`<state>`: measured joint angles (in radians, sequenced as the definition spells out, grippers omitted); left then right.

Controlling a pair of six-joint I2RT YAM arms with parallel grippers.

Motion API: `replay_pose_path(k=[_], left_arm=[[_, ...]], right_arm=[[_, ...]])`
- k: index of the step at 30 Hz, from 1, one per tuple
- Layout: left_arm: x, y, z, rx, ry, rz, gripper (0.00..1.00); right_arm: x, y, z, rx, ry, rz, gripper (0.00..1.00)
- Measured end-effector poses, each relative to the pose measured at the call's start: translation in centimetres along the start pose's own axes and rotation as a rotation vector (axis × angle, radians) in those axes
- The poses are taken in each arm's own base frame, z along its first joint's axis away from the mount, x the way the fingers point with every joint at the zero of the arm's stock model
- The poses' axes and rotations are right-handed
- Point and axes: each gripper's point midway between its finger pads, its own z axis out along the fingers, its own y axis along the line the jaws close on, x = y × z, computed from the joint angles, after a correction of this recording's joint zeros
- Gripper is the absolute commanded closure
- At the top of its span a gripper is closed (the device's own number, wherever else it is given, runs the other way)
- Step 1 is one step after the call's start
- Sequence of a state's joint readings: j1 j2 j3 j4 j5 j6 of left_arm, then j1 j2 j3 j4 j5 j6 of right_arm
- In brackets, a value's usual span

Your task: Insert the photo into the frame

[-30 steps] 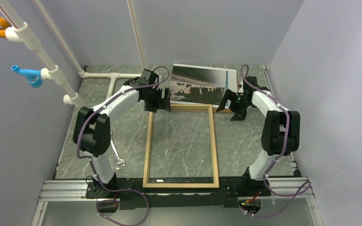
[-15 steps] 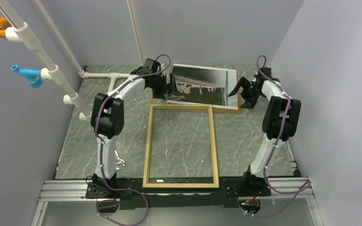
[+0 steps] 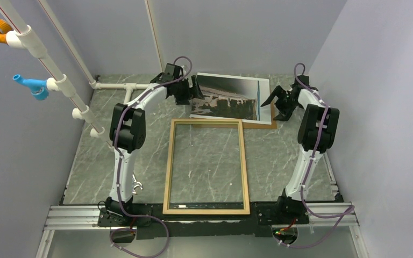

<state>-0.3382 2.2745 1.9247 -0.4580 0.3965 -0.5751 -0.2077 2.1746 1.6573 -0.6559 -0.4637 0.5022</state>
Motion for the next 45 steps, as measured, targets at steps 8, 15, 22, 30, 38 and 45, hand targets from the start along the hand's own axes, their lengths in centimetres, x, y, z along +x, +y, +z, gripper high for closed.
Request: replay_pose_path(k=[8, 15, 22, 30, 38, 45], left_arm=[[-0.2, 2.7, 2.4, -0.038, 0.001, -0.036, 0.1], [0.5, 2.9, 3.7, 0.001, 0.029, -0.063, 0.17], [0.5, 2.4, 3.8, 0.082, 0.04, -0.136, 0.25], [0.2, 2.8, 3.8, 0.126, 0.034, -0.196, 0.35], [-0.2, 2.6, 3.3, 0.154, 0.018, -0.212, 0.35], [-1.1, 1.1, 1.6, 0.203, 0.0, -0.198, 0.35]], right_arm=[[-0.8, 0.0, 0.1, 0.006, -0.016, 0.0, 0.02], [-0.7, 0.3, 0.4, 0.004, -0.015, -0.008, 0.02], [-0.3, 1.7, 1.1, -0.038, -0.015, -0.032, 0.03], [0.2, 3.3, 1.8, -0.104, -0.002, -0.031, 0.03], [0.5, 4.5, 2.2, -0.191, 0.015, -0.008, 0.04], [1.5, 6.2, 2.4, -0.334, 0.046, 0.033, 0.04]])
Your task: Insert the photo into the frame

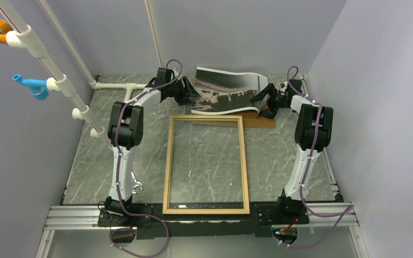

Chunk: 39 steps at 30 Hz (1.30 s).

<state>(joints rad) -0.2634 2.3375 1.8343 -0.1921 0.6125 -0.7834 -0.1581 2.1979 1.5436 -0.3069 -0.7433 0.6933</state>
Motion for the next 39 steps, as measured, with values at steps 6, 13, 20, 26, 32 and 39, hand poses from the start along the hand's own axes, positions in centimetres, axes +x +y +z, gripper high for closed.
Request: replay_pose_path(k=[6, 13, 20, 26, 32, 39], left_arm=[[-0.4, -2.4, -1.5, 0.049, -0.007, 0.032, 0.35], [-0.3, -4.7, -2.9, 0.101, 0.003, 0.087, 0.33], [0.0, -5.7, -3.9, 0.101, 0.003, 0.146, 0.32], [1.2, -4.3, -4.2, 0.072, 0.026, 0.138, 0.36], [3.6, -3.2, -5.7, 0.032, 0.055, 0.109, 0.58], [7.0, -3.6, -9.5, 0.026, 0.074, 0.133, 0.93]], right_arm=[[1.0, 1.3, -0.3, -0.078, 0.011, 0.031, 0.05], [2.4, 3.4, 0.4, -0.144, 0.037, 0.043, 0.16], [2.9, 4.4, 0.9, -0.176, 0.041, 0.062, 0.4], [2.8, 4.7, 0.9, -0.205, 0.038, 0.074, 0.41], [4.6, 4.7, 0.3, -0.194, 0.06, 0.067, 0.4], [8.6, 5.9, -2.8, -0.195, 0.093, -0.014, 0.37]])
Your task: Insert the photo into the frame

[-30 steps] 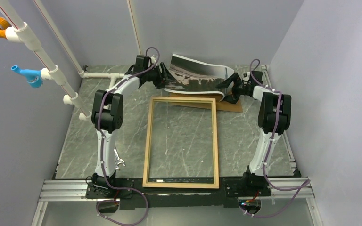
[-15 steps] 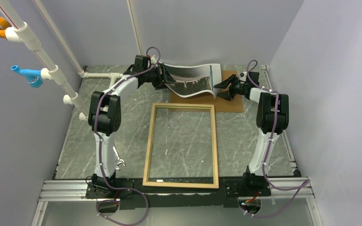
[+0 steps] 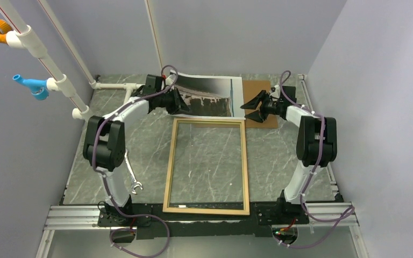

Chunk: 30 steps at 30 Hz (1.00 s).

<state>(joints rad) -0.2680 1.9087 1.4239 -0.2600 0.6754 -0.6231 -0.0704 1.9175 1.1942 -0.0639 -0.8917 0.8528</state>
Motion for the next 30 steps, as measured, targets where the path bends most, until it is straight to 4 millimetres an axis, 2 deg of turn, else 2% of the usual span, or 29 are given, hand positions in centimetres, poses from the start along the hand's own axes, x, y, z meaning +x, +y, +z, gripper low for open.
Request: replay_pose_path(k=[3, 7, 9, 10, 12, 14, 17, 21, 24, 30], left_arm=[[2.1, 0.4, -1.3, -0.018, 0.011, 0.003, 1.0], [5.6, 1.5, -2.9, -0.048, 0.038, -0.017, 0.99], [7.1, 2.2, -3.4, -0.072, 0.054, -0.031, 0.88], [7.6, 2.6, -3.6, -0.088, 0.059, -0.037, 0.77], [8.2, 3.3, -3.9, -0.121, 0.068, -0.041, 0.57], [8.4, 4.0, -4.0, -0.153, 0.07, -0.043, 0.45], [7.7, 4.9, -4.1, -0.206, 0.067, -0.06, 0.4], [4.7, 6.5, -3.8, -0.249, 0.018, -0.082, 0.35], [2.6, 8.9, -4.2, -0.298, -0.031, -0.124, 0.34], [0.2, 13.8, -4.8, -0.362, -0.096, -0.235, 0.36]], right_arm=[[1.7, -0.1, -1.1, 0.031, 0.02, -0.037, 0.34], [3.0, -0.5, -2.3, 0.101, 0.022, -0.097, 0.29], [3.5, -0.6, -2.9, 0.141, 0.016, -0.137, 0.27], [3.8, -0.5, -3.2, 0.159, 0.013, -0.157, 0.26], [4.4, -0.3, -3.5, 0.188, 0.01, -0.201, 0.26], [4.9, -0.1, -3.7, 0.205, 0.01, -0.233, 0.25], [5.8, -0.3, -3.4, 0.221, 0.026, -0.256, 0.25], [7.1, -1.3, -3.1, 0.253, 0.059, -0.246, 0.24], [7.1, -1.6, -3.2, 0.266, 0.057, -0.251, 0.22], [7.2, -2.0, -3.3, 0.287, 0.064, -0.255, 0.22]])
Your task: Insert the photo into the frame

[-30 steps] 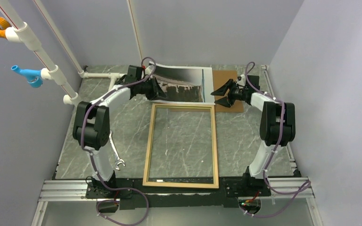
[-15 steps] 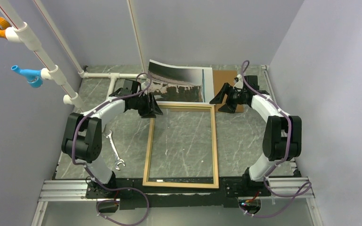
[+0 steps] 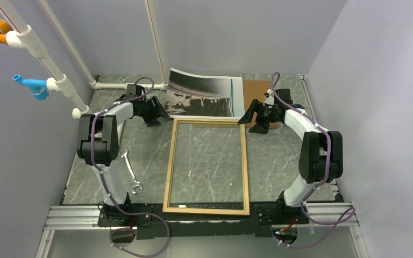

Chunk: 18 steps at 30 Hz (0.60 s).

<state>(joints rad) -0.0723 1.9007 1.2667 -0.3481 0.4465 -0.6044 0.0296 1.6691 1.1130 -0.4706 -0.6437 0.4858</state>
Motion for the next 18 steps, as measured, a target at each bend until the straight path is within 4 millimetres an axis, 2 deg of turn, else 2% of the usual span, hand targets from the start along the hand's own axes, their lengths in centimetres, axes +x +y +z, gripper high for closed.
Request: replay_pose_path(k=[5, 12, 14, 18], left_arm=[[-1.3, 1.7, 2.2, -0.008, -0.007, -0.044, 0.4], [-4.1, 0.1, 4.4, 0.096, -0.064, -0.026, 0.48], [-4.5, -0.2, 4.8, 0.122, -0.073, -0.027, 0.56], [-5.1, -0.7, 5.2, 0.152, -0.09, -0.029, 0.78]], right_arm=[[0.0, -0.2, 0.2, 0.004, 0.006, 0.001, 0.22], [-0.2, -0.2, 0.2, 0.009, 0.002, -0.002, 0.22], [-0.2, -0.2, 0.2, 0.009, 0.001, -0.003, 0.21], [-0.3, -0.1, 0.1, 0.009, 0.0, -0.006, 0.2]])
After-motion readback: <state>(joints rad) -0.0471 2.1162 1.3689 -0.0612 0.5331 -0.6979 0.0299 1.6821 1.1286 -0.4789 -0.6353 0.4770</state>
